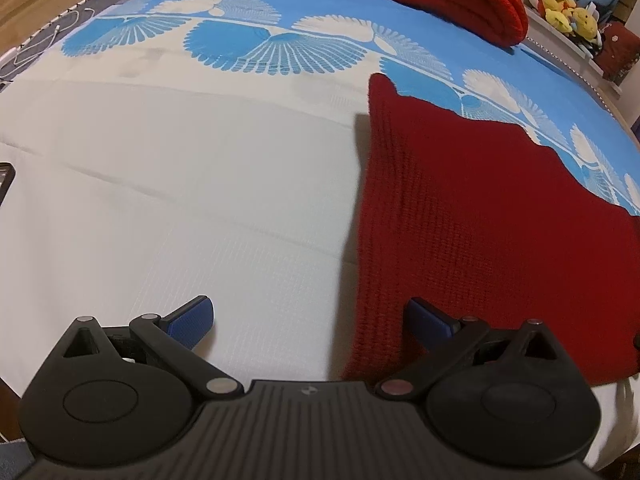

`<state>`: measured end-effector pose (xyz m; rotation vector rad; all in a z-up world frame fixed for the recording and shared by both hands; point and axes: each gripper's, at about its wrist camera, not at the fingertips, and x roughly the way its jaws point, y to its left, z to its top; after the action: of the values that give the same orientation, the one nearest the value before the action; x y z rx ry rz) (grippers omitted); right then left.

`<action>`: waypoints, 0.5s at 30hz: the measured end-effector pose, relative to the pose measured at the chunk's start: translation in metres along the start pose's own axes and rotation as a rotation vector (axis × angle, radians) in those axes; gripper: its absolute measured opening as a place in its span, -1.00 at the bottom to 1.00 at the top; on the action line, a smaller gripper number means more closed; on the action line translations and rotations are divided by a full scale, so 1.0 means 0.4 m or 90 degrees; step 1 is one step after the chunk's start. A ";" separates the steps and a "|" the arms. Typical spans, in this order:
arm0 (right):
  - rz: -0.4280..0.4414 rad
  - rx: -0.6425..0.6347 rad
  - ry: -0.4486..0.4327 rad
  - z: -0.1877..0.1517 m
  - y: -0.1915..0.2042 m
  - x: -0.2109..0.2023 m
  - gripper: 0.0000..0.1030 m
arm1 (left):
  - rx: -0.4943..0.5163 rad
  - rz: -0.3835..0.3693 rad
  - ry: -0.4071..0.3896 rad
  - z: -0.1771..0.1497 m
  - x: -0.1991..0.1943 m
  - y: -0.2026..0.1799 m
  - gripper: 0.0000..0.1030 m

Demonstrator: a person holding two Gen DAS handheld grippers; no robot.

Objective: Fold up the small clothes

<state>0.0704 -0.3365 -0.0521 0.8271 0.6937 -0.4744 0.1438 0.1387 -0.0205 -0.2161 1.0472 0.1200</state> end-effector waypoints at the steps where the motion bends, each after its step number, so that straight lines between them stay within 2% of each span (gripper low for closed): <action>1: -0.004 -0.009 -0.002 -0.003 0.004 0.003 -0.67 | 0.000 -0.001 0.002 -0.001 0.000 0.006 0.99; 5: -0.014 0.008 -0.004 -0.008 0.002 0.005 -0.56 | -0.025 -0.030 0.021 -0.010 -0.003 0.050 0.99; 7: -0.024 0.043 0.003 -0.008 -0.010 0.011 -0.28 | -0.043 -0.052 0.025 -0.019 -0.013 0.069 0.99; 10: -0.015 0.071 0.004 -0.005 -0.021 0.018 -0.19 | -0.050 -0.059 0.024 -0.025 -0.026 0.093 0.99; 12: -0.011 0.077 0.004 -0.002 -0.024 0.021 -0.19 | -0.057 -0.051 0.031 -0.024 -0.021 0.102 0.99; 13: -0.003 0.079 0.004 -0.001 -0.025 0.022 -0.40 | -0.058 -0.041 0.036 -0.024 -0.016 0.105 0.99; 15: 0.018 0.063 -0.001 0.001 -0.012 0.013 -0.65 | -0.059 -0.024 0.044 -0.026 -0.009 0.108 0.99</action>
<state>0.0710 -0.3404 -0.0579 0.9281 0.6606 -0.4865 0.1248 0.1782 -0.0276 -0.3258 1.1072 0.1287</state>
